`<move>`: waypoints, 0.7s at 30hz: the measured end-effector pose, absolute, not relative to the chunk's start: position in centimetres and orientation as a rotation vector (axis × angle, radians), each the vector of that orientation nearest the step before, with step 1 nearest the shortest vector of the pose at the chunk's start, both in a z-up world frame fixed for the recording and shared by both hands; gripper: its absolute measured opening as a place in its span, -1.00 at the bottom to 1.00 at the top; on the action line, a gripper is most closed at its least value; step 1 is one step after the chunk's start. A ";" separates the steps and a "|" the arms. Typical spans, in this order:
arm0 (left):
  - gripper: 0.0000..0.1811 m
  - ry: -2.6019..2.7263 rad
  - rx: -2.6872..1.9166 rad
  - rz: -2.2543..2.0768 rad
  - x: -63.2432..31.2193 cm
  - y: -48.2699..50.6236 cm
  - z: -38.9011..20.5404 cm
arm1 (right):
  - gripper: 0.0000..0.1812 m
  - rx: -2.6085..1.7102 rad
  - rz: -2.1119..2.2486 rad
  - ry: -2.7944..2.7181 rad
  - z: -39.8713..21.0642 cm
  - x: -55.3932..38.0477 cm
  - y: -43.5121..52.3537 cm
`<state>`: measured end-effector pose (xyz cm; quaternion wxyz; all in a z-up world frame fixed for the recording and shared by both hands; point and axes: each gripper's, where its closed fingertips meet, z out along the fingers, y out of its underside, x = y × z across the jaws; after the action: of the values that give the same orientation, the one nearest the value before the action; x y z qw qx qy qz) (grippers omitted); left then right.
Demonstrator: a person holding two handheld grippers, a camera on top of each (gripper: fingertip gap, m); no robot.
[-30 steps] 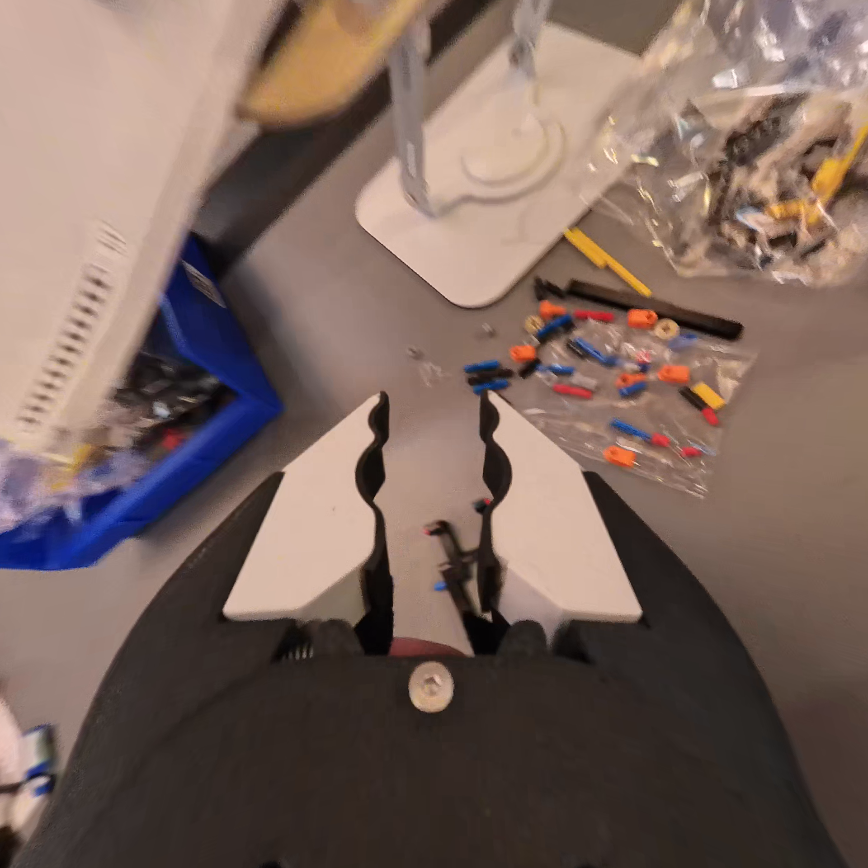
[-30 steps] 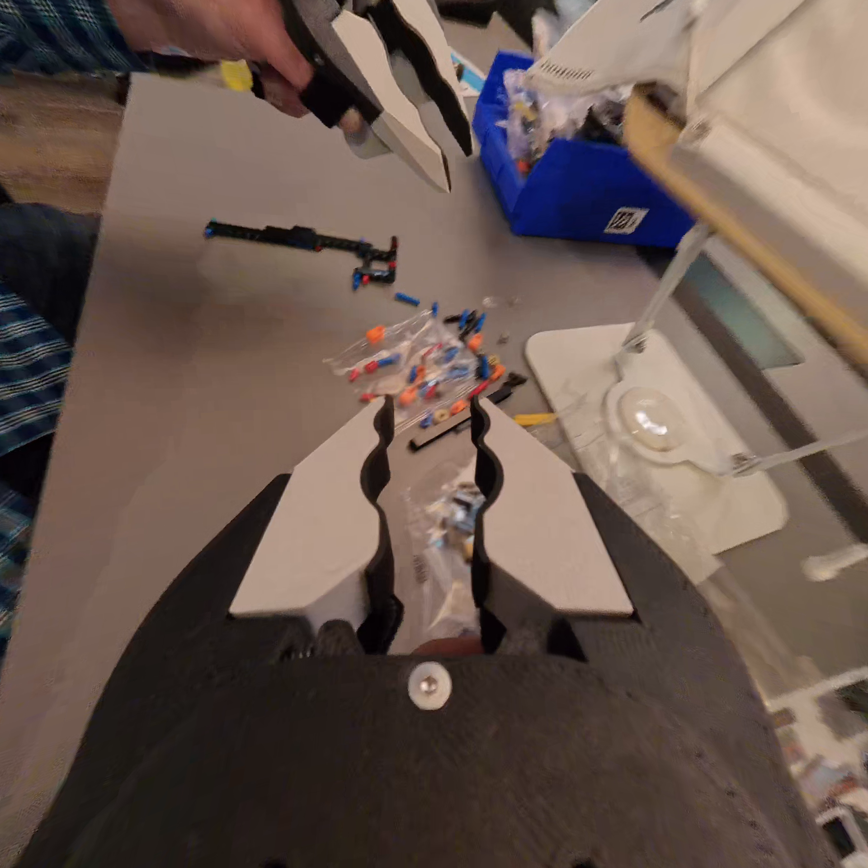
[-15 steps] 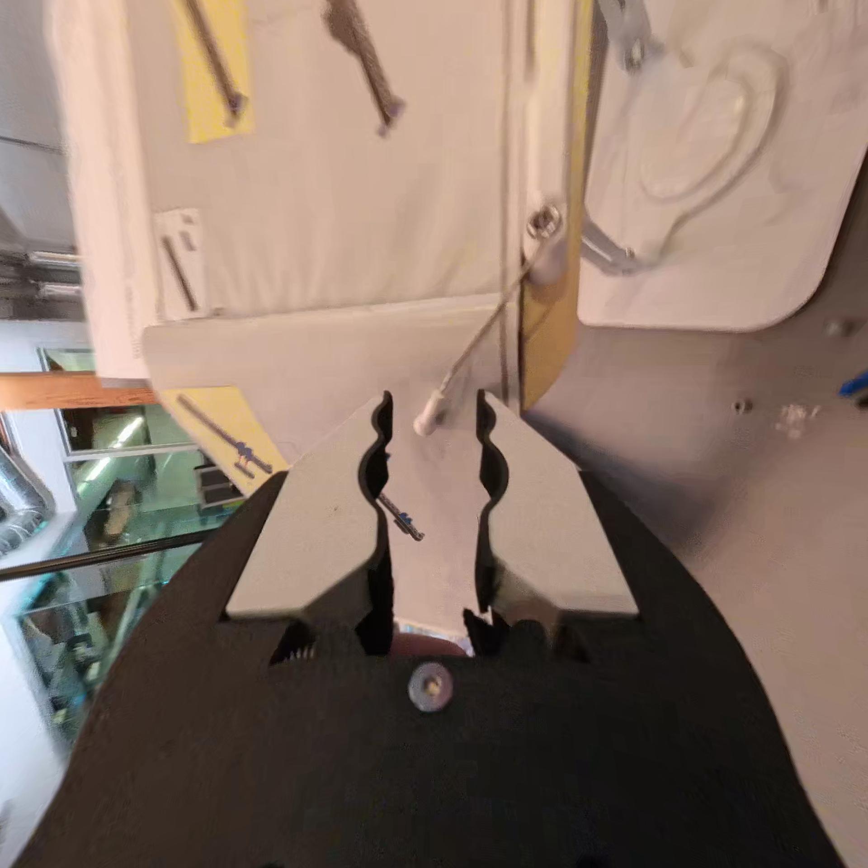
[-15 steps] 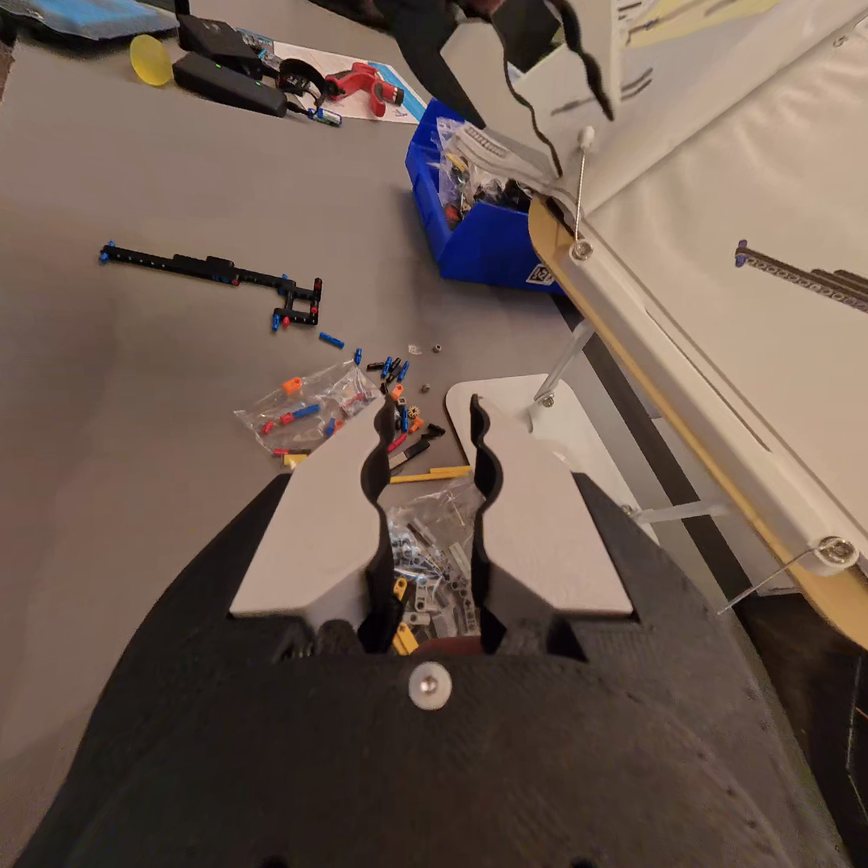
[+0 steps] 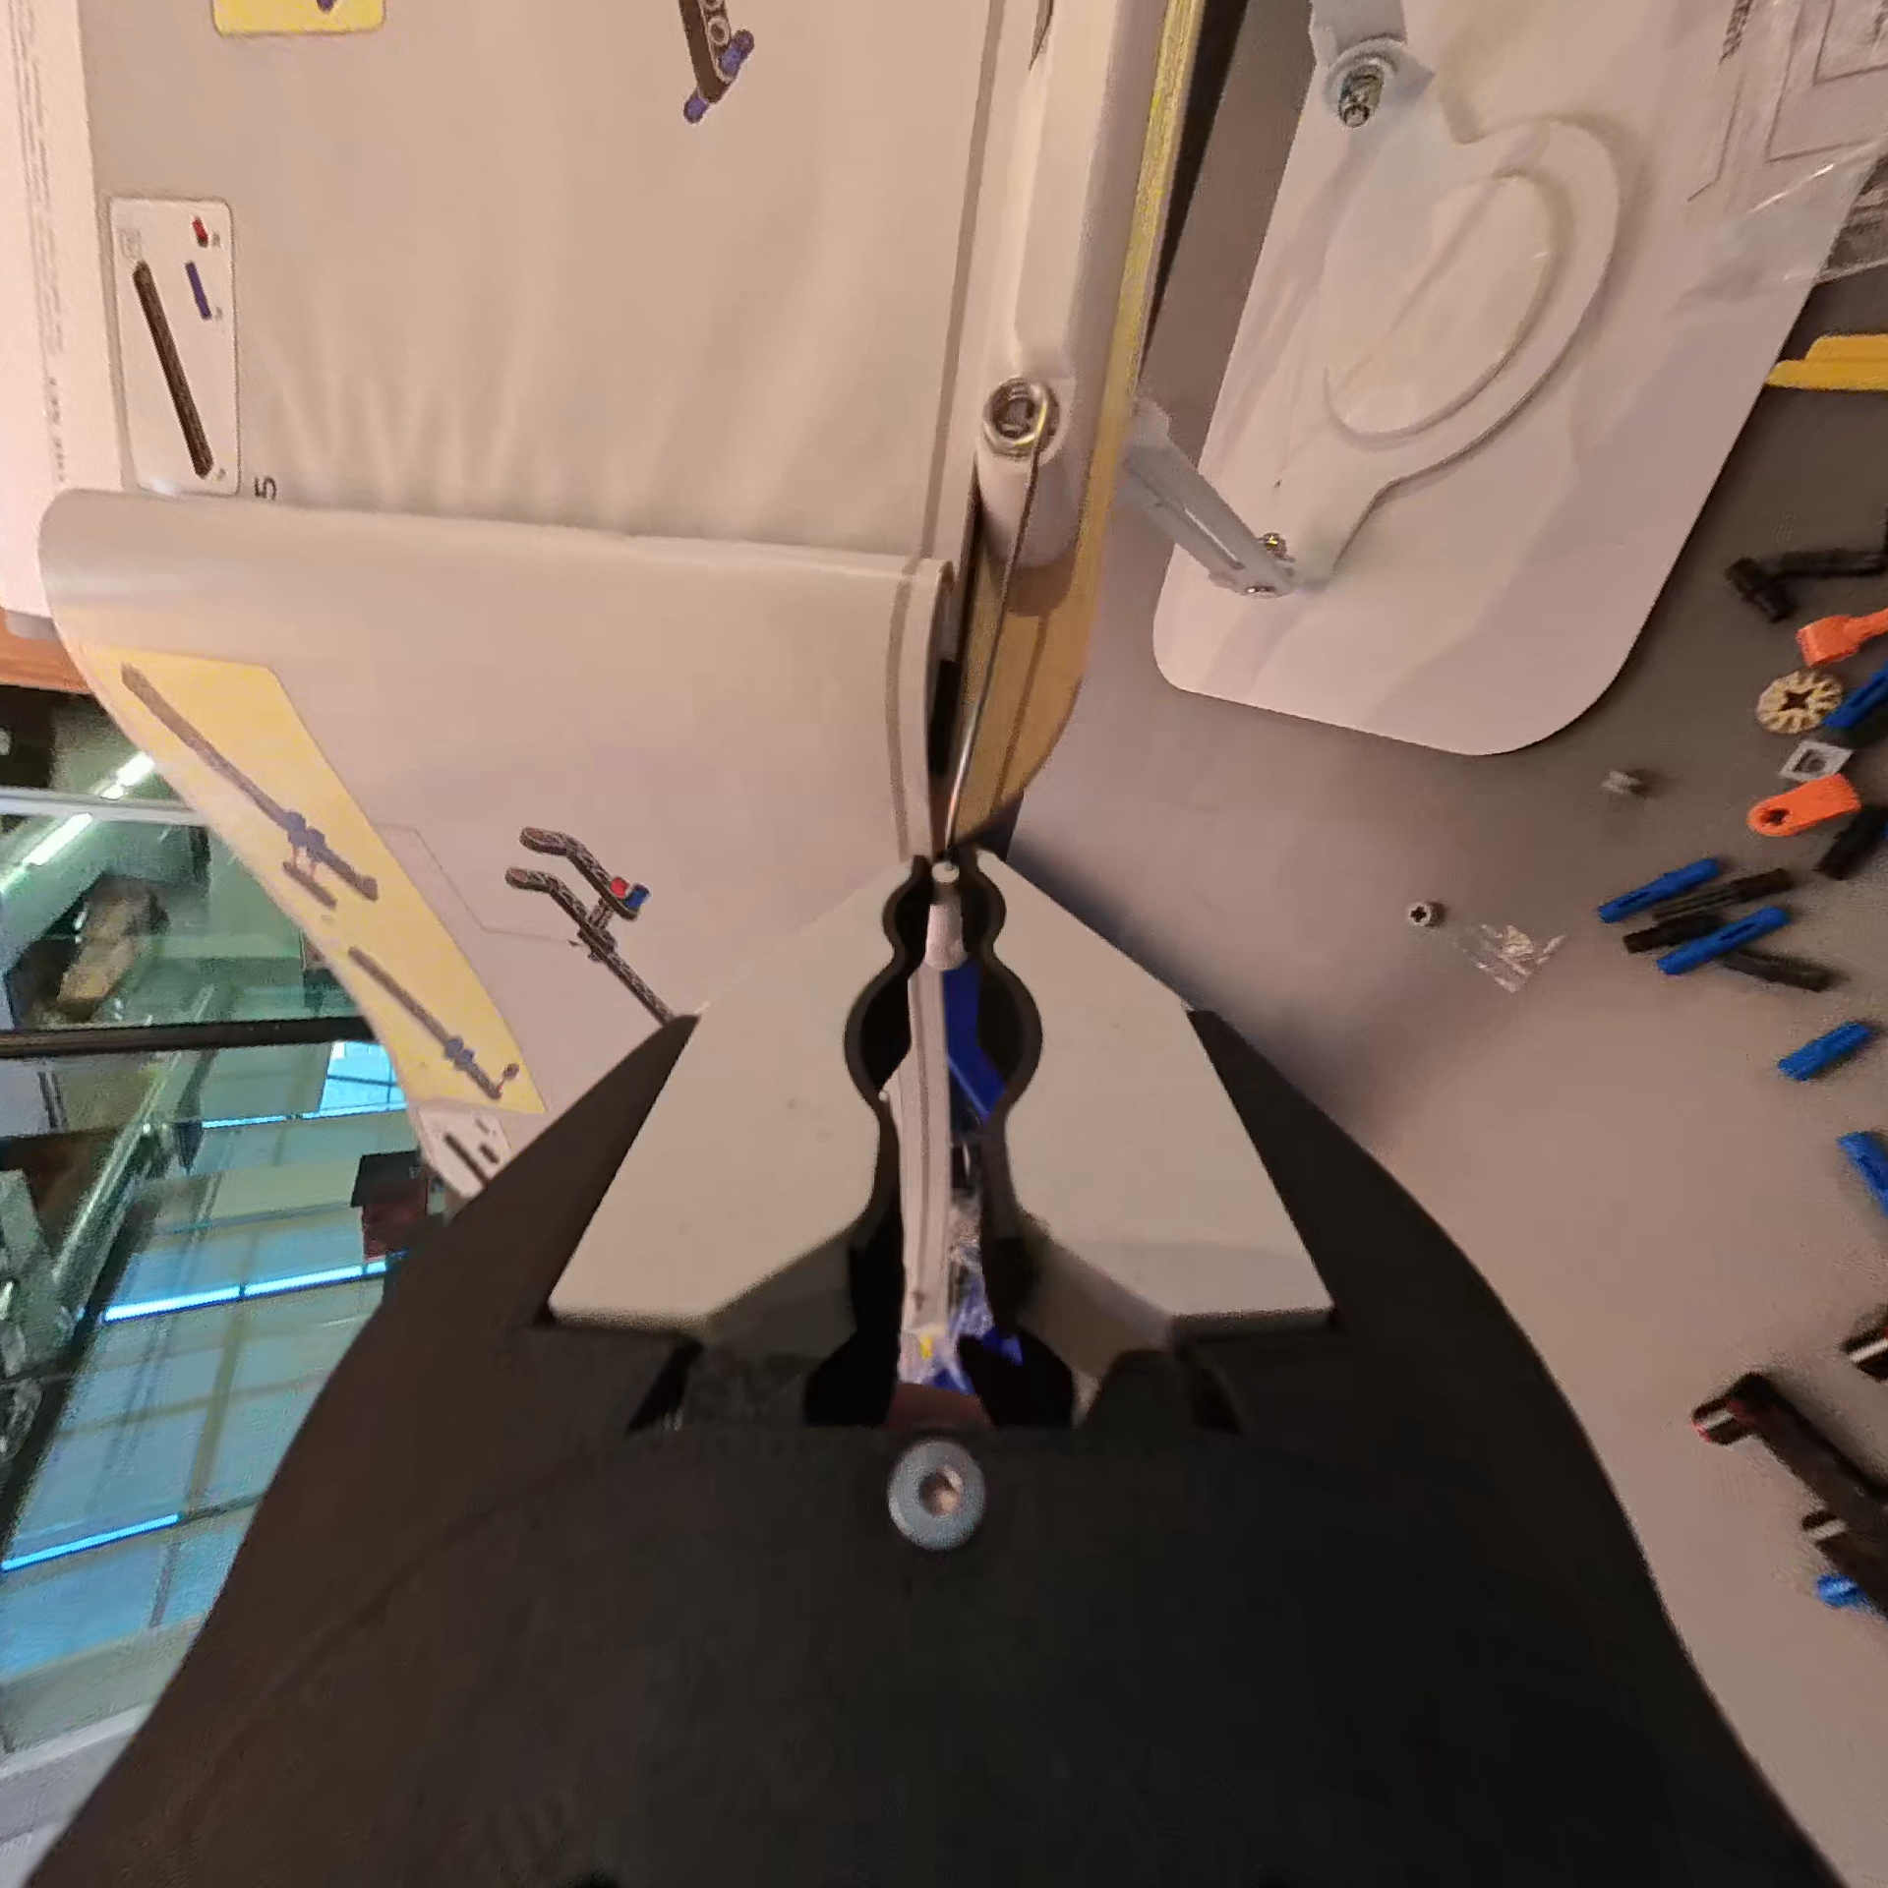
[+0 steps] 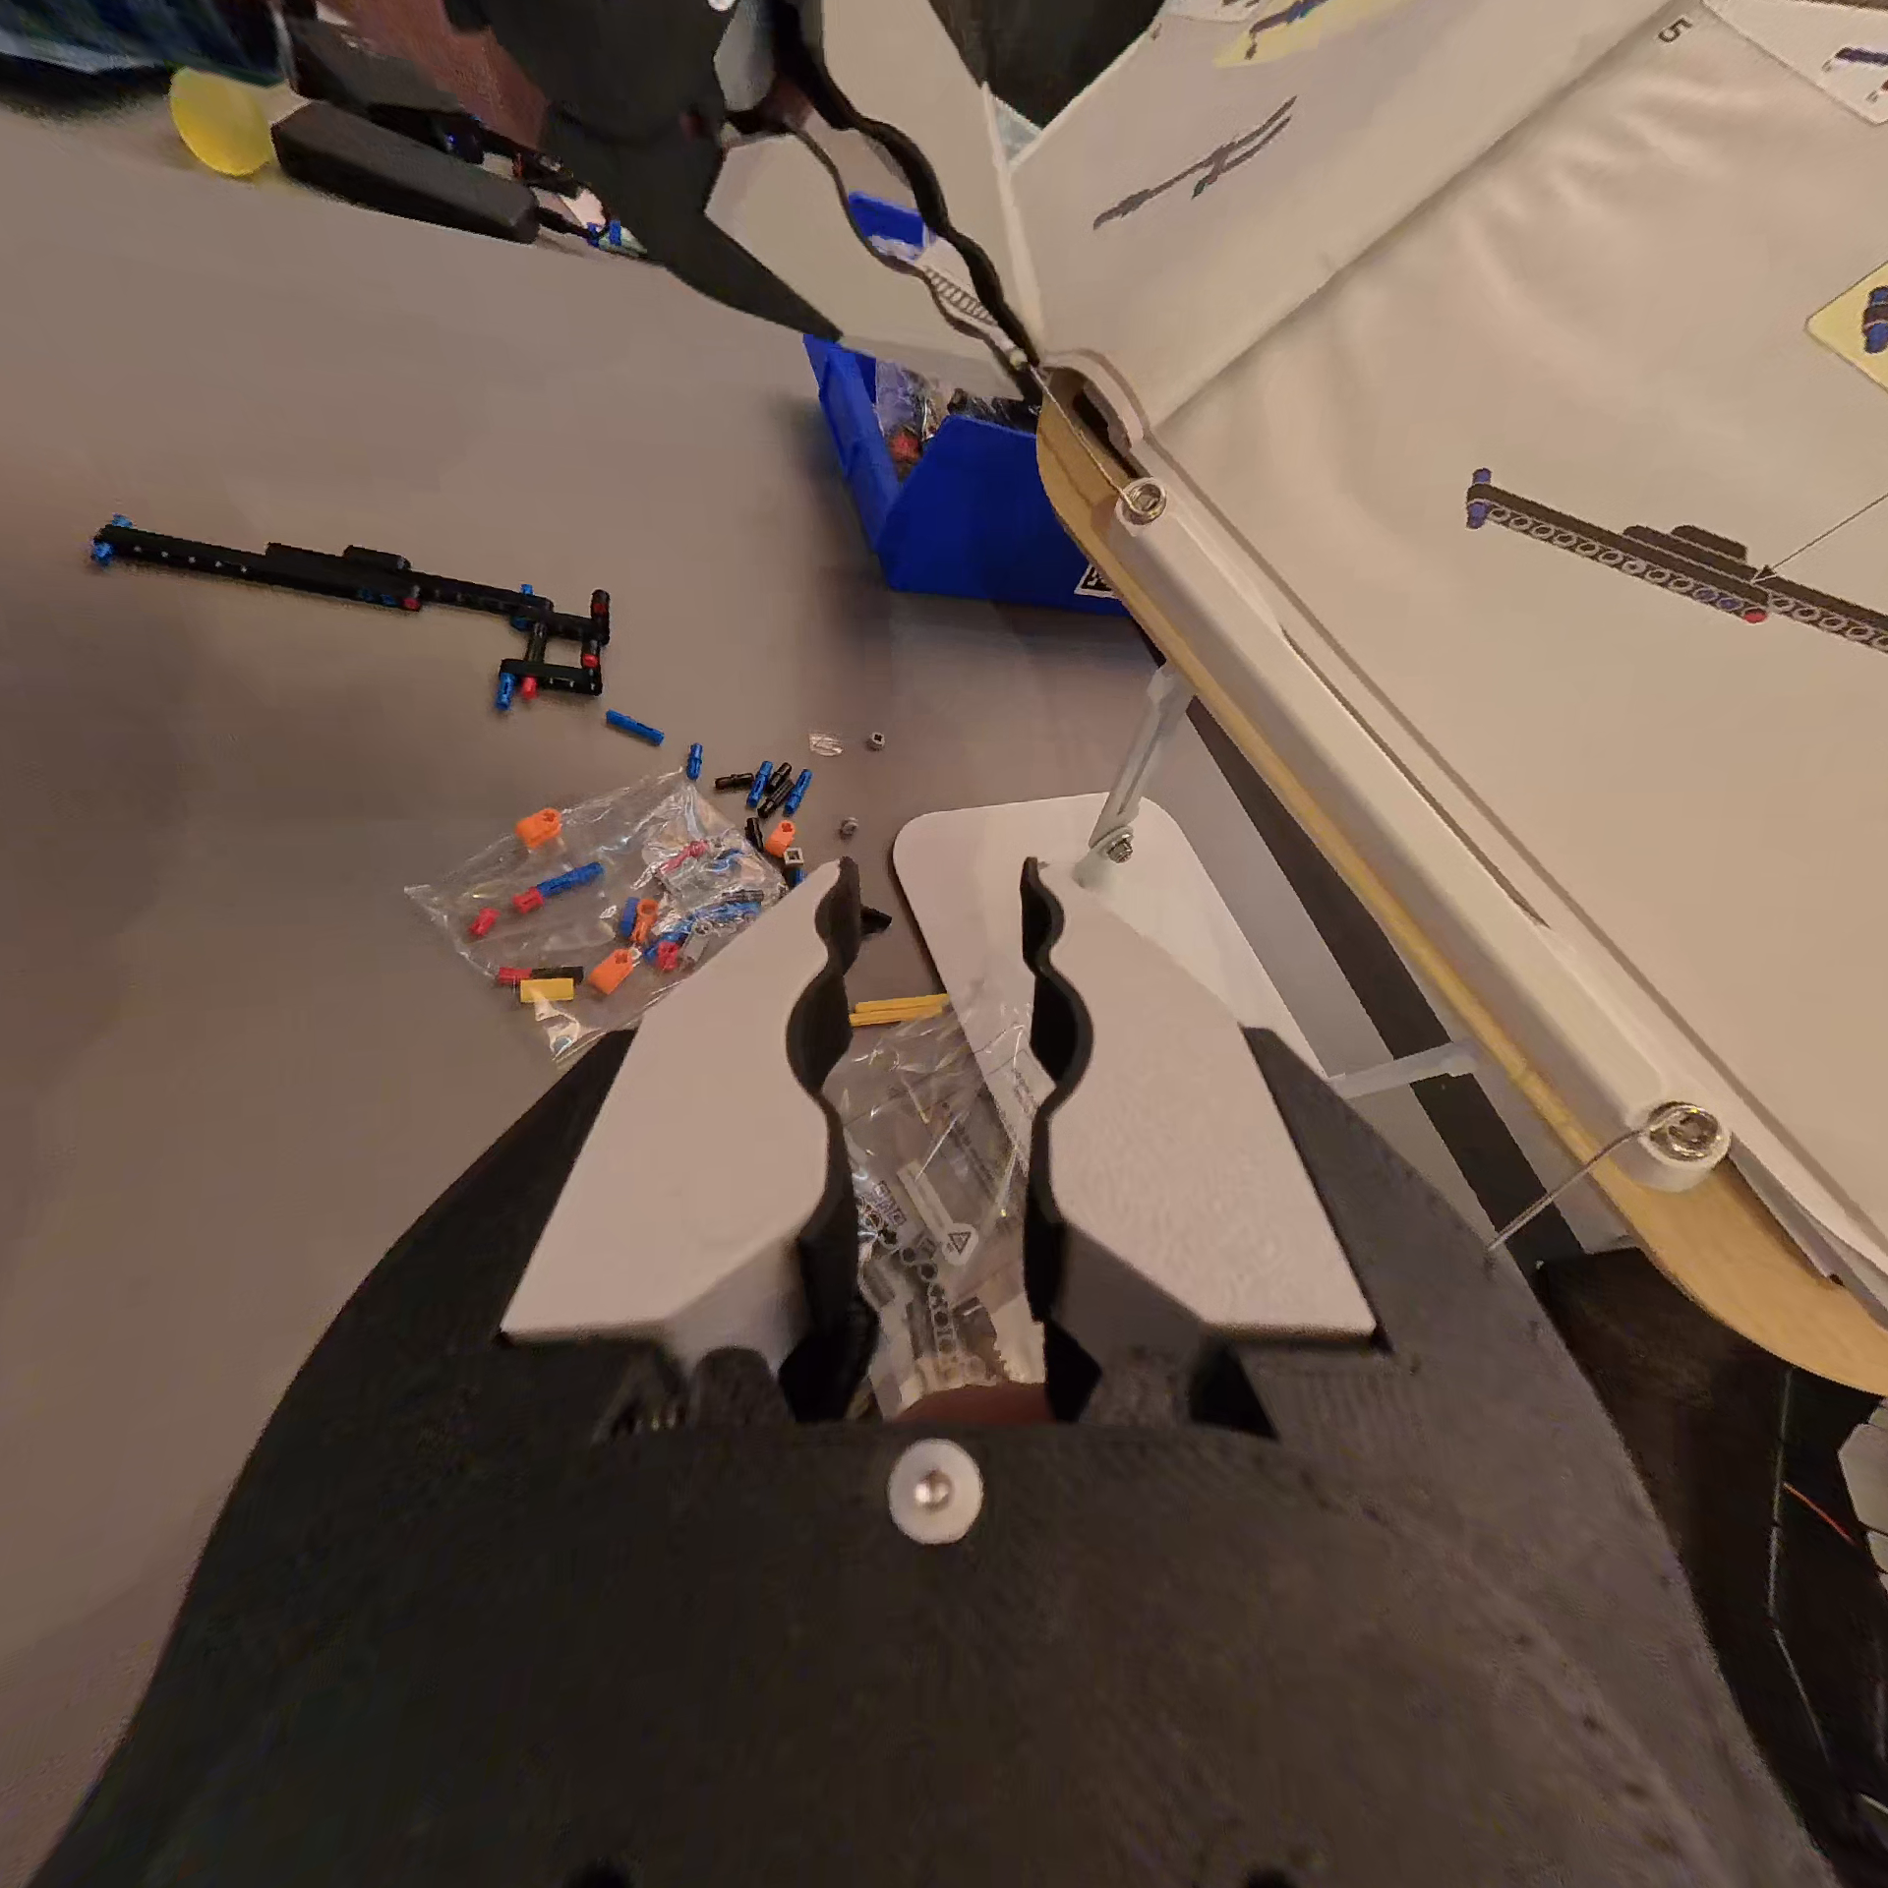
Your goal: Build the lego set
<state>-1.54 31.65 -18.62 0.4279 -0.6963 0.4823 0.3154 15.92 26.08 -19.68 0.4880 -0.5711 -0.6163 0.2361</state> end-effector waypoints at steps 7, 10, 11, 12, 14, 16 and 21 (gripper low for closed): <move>-0.76 1.145 -1.765 0.690 -0.9 30.5 -19.5 | -0.65 -1.391 0.537 -1.455 -18.3 17.2 27.4; -0.53 1.144 -1.759 0.543 0.9 28.6 -18.0 | -0.62 -1.380 0.524 -1.400 -16.8 18.6 28.5; -0.55 1.151 -1.729 0.535 1.6 28.3 -17.1 | -0.57 -1.375 0.516 -1.371 -16.2 19.1 29.2; -0.59 1.154 -1.698 0.510 2.6 28.2 -16.2 | -0.51 -1.371 0.503 -1.344 -15.5 19.5 30.0; -0.74 1.160 -1.650 0.451 4.6 28.5 -14.3 | -0.40 -1.354 0.451 -1.307 -13.9 20.1 32.2; -0.63 1.167 -1.624 0.434 6.3 29.6 -12.7 | -0.39 -1.324 0.394 -1.271 -11.9 20.6 34.7; -0.51 1.133 -1.732 0.452 5.1 29.6 -11.5 | -0.40 -1.322 0.363 -1.294 -10.2 20.3 39.0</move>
<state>5.10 29.64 -11.48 0.4895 -0.7129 0.4665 0.1860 20.34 38.98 -10.18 0.5879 -0.5672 -0.5554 0.1557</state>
